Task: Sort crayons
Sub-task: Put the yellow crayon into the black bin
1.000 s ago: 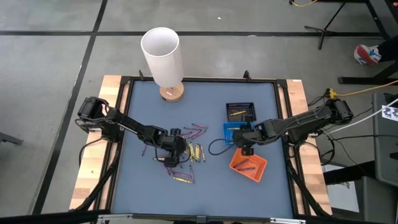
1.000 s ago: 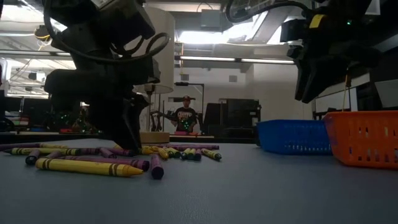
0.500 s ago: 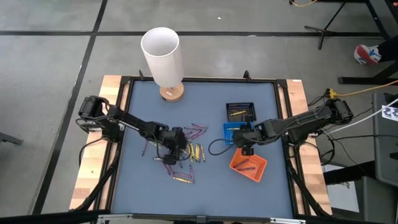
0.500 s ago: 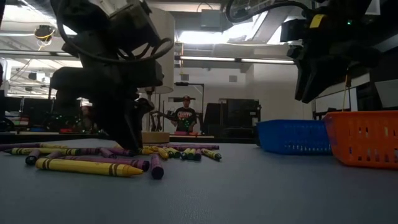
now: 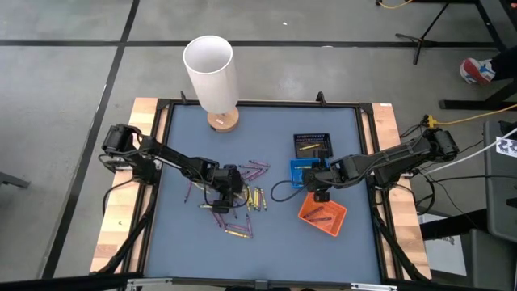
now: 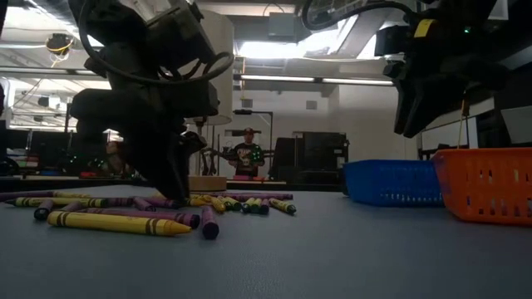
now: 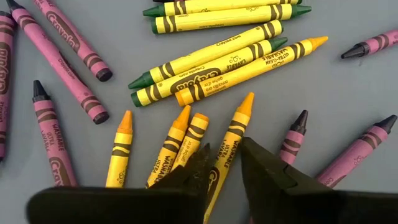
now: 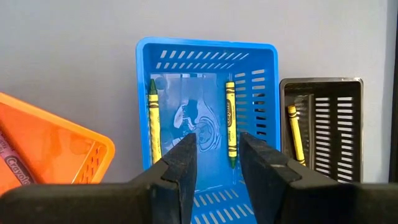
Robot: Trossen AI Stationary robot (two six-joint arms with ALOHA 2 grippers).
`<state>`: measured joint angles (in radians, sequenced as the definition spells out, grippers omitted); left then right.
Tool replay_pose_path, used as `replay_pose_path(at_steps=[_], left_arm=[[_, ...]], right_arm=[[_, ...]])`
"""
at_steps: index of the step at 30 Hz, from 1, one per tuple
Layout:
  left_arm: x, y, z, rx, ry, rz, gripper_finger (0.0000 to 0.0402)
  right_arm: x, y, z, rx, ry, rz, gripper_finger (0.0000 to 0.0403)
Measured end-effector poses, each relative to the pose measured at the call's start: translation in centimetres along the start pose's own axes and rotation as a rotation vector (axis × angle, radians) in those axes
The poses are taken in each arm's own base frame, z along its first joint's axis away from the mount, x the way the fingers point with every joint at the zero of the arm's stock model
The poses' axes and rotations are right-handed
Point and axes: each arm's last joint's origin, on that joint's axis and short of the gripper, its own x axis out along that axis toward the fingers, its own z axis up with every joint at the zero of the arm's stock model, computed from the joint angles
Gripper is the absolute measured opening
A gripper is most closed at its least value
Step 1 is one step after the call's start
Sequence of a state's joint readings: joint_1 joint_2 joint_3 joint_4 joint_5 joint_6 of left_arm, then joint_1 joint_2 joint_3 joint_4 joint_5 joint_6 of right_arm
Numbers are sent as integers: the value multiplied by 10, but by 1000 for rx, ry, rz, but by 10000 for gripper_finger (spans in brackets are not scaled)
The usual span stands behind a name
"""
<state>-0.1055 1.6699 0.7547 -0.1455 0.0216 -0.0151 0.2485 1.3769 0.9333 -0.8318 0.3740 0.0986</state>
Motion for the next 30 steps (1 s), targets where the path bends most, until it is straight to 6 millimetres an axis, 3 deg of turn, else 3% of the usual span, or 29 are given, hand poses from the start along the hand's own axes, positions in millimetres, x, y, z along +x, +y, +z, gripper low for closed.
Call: replay_pose_path(at_steps=[9, 19, 30], left_arm=[[0, 0, 0, -1, -3, 3, 9], [0, 0, 3, 0, -29, 7, 2], [-14, 0, 43, 1, -154, 8, 1]], right_arm=[[-4, -2, -1, 5, -8, 1, 120], [-38, -16, -12, 58, -136, 14, 120], [-58, -26, -30, 58, -136, 14, 120]])
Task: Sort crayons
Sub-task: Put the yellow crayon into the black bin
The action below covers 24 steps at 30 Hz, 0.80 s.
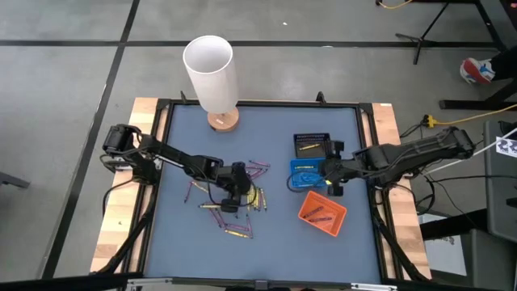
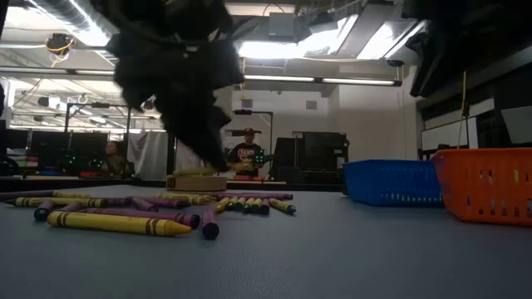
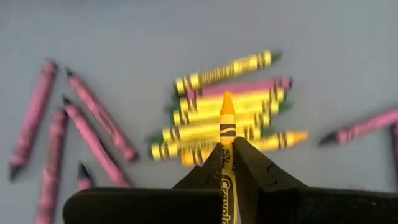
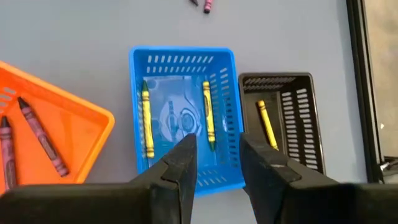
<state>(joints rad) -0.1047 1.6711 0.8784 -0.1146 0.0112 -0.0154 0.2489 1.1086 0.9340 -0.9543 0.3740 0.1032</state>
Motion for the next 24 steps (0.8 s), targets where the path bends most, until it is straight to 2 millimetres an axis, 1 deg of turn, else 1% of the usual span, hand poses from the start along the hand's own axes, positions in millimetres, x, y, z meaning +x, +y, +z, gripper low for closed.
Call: replay_pose_path(at_steps=[3, 6, 9, 13, 19, 22, 24], left_arm=[[-5, 0, 16, 0, -50, 27, 0], [-10, 2, 32, -3, -117, 103, 0], [-13, 7, 46, -7, -232, 196, 0], [-19, 17, 61, 21, -390, 250, 0], [-28, 37, 76, -14, -571, 317, 0], [-26, 46, 81, -32, -649, 342, 0], [-19, 53, 82, -41, -696, 355, 0]], right_arm=[[-3, -2, -3, -1, 2, 0, 120], [-6, -3, -3, 6, -14, 1, 120], [-6, -3, -2, 9, -21, 2, 120], [-6, -2, -1, 15, -34, 3, 120], [-6, -2, 5, 39, -95, 10, 120], [-7, -2, 9, 54, -134, 14, 120], [-7, -2, 12, 63, -159, 17, 120]])
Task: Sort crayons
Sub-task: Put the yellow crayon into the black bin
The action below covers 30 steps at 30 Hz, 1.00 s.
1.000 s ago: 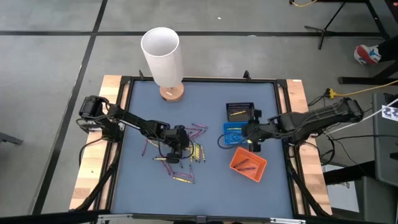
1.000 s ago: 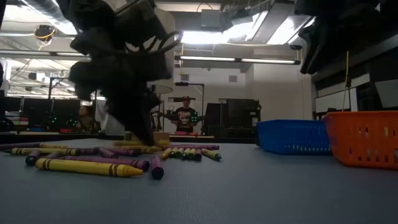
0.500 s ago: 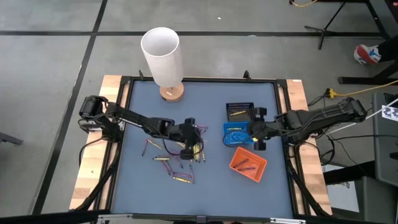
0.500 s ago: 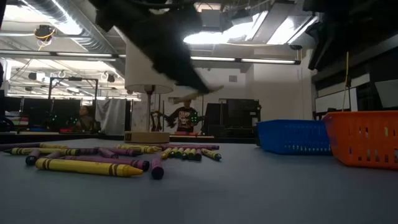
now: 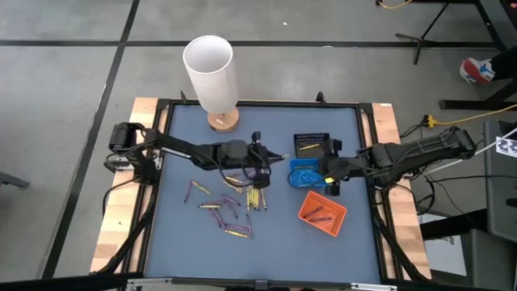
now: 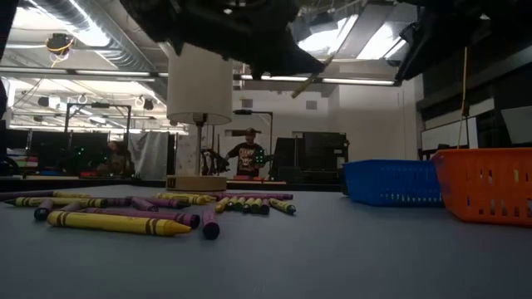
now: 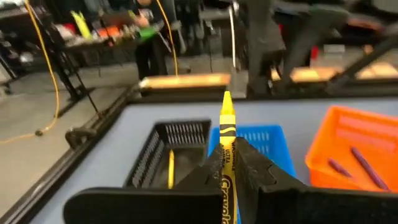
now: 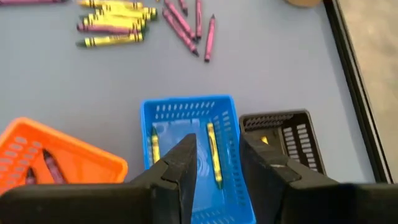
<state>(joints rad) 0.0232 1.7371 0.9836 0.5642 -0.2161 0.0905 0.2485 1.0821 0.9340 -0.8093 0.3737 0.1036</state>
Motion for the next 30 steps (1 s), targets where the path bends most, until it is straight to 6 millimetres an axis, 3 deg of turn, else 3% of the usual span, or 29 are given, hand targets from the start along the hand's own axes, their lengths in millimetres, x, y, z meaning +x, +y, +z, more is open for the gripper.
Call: replay_pose_path(at_steps=[9, 19, 30], left_arm=[[41, 22, -36, -37, -121, 46, 3], [103, 31, -41, -41, -159, 35, 6], [124, 38, -58, -40, -114, 56, 10]], right_arm=[[-1, 3, 11, 36, -99, 83, 120], [-1, 4, 15, 47, -143, 119, 120], [-1, 4, 15, 45, -142, 120, 120]])
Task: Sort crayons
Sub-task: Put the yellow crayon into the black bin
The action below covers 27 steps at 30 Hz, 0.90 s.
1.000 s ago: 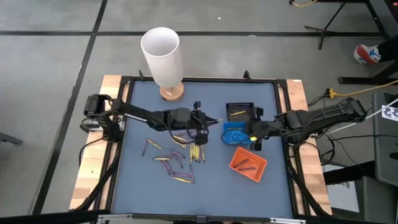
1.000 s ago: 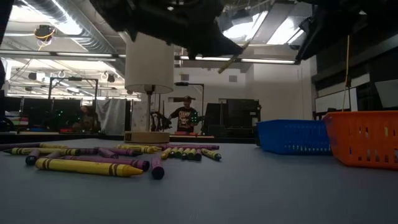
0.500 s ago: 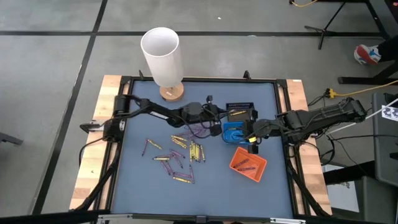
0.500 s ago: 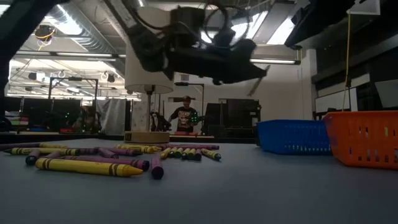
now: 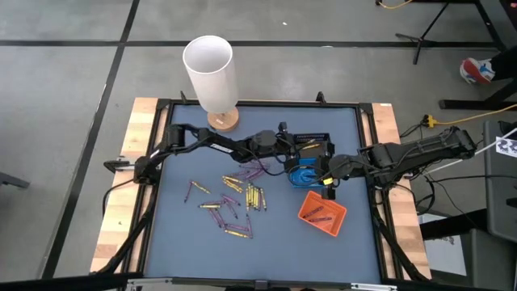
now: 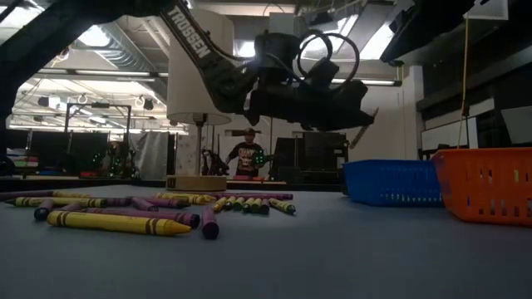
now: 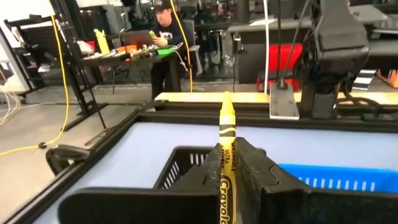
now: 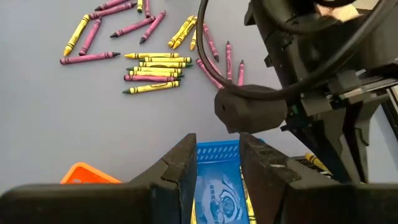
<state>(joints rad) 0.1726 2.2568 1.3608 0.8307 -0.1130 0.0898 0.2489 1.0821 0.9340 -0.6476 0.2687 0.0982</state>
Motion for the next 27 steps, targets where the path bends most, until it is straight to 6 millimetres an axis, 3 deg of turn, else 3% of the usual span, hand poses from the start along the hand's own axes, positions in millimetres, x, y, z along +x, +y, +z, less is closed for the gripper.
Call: replay_pose_path(at_steps=[5, 27], left_arm=[[1, -1, -8, 4, 30, -1, 10], [1, 7, -8, -51, 40, 37, 11]], right_arm=[[0, 0, 0, 0, 0, 0, 120], [0, 0, 0, -2, 0, 0, 120]])
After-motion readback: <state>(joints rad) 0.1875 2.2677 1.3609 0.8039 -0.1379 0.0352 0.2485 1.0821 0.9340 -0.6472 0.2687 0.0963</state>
